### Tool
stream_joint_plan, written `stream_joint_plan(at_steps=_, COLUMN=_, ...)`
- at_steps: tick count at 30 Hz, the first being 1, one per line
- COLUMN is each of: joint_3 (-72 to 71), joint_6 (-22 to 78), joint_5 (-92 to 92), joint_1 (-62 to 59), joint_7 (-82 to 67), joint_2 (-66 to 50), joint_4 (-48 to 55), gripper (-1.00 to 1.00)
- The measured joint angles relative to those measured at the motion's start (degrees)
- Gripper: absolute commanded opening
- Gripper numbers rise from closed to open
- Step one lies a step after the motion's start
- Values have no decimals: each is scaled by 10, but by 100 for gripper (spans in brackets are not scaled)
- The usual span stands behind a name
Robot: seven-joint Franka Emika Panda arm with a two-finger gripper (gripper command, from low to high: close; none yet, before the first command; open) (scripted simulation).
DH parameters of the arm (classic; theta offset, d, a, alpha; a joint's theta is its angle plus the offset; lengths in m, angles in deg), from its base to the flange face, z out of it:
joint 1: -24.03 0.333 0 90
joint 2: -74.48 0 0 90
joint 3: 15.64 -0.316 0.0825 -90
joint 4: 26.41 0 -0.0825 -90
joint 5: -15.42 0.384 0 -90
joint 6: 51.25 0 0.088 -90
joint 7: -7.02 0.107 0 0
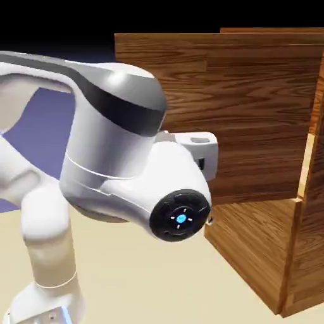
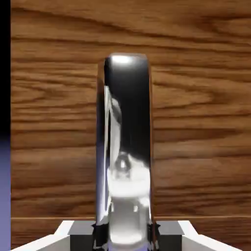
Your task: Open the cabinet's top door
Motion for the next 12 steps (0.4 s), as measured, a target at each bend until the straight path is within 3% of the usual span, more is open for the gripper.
stream_joint_plan(at_steps=12, joint_3=212, joint_6=79, joint_5=-41, joint_1=249, joint_7=7, joint_2=-1, joint_4=141, gripper=-100)
